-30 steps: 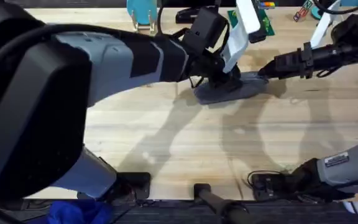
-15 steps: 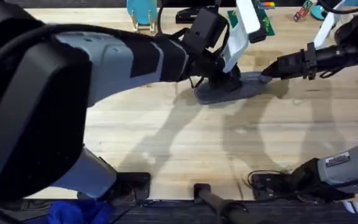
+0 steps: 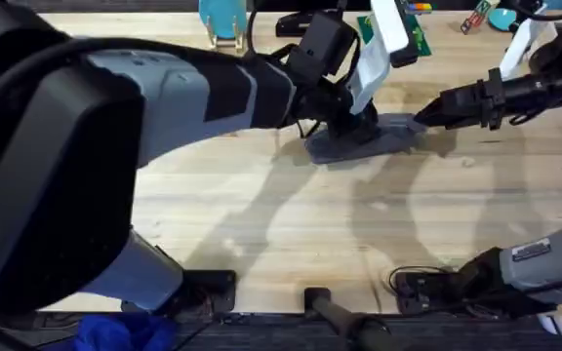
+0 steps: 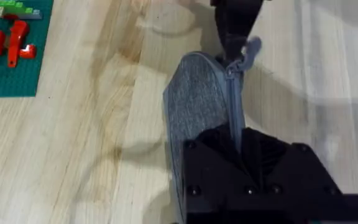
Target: Unzip the bag, pick up the pens from the table one at a time and place them inside, then zip the bag closed.
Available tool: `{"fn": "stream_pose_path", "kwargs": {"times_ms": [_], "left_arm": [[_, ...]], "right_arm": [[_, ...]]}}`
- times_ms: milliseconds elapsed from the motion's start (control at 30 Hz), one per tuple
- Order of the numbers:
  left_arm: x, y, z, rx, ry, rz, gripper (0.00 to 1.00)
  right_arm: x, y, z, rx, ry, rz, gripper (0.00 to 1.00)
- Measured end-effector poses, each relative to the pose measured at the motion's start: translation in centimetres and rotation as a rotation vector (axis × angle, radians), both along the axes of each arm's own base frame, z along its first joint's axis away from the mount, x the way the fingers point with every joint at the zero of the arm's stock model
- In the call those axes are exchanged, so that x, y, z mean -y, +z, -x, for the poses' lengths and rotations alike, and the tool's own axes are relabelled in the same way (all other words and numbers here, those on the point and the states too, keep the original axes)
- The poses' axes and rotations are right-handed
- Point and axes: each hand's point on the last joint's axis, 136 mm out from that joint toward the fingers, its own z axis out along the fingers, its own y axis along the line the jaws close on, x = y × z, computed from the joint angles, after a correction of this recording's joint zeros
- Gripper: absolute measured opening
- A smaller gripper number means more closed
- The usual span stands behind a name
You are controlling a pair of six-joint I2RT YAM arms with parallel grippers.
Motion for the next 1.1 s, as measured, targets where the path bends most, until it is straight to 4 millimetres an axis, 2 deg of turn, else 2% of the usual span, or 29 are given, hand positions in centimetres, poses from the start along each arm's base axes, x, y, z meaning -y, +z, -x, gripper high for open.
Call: {"fn": "stream_pose_path", "kwargs": {"times_ms": [200,367,533,567,700,800,833,900,933,1100], "left_arm": [[0.0,0.0,0.0,0.001,0.001,0.001,0.042],[0.0,0.0,0.0,0.001,0.001,0.001,0.042],[0.0,0.0,0.0,0.001,0.001,0.001,0.042],[0.0,0.0,0.0,0.001,0.001,0.001,0.042],[0.0,0.0,0.0,0.001,0.001,0.001,0.042],[0.0,0.0,0.0,0.001,0.001,0.001,0.042],[0.0,0.0,0.0,0.001,0.001,0.001,0.042],[0.0,0.0,0.0,0.001,0.001,0.001,0.042],[0.0,0.0,0.0,0.001,0.001,0.001,0.042],[0.0,0.0,0.0,0.001,0.001,0.001,0.042]], "right_arm": [[-0.8,1.5,2.0,-0.09,0.027,-0.052,0.033],[-1.0,3.2,2.1,-0.088,0.05,-0.068,0.033],[-1.0,3.4,2.2,-0.08,0.058,-0.07,0.045],[-1.0,3.5,2.2,-0.078,0.059,-0.069,0.087],[-1.0,3.8,2.2,-0.06,0.062,-0.062,0.389],[-0.9,4.3,2.1,-0.048,0.063,-0.058,0.555],[-0.9,4.4,2.1,-0.046,0.063,-0.057,0.637],[-0.9,4.6,2.0,-0.039,0.065,-0.055,0.884],[-1.0,4.7,1.9,-0.035,0.067,-0.052,0.964],[-1.2,5.8,1.9,-0.001,0.067,-0.031,0.995]]}}
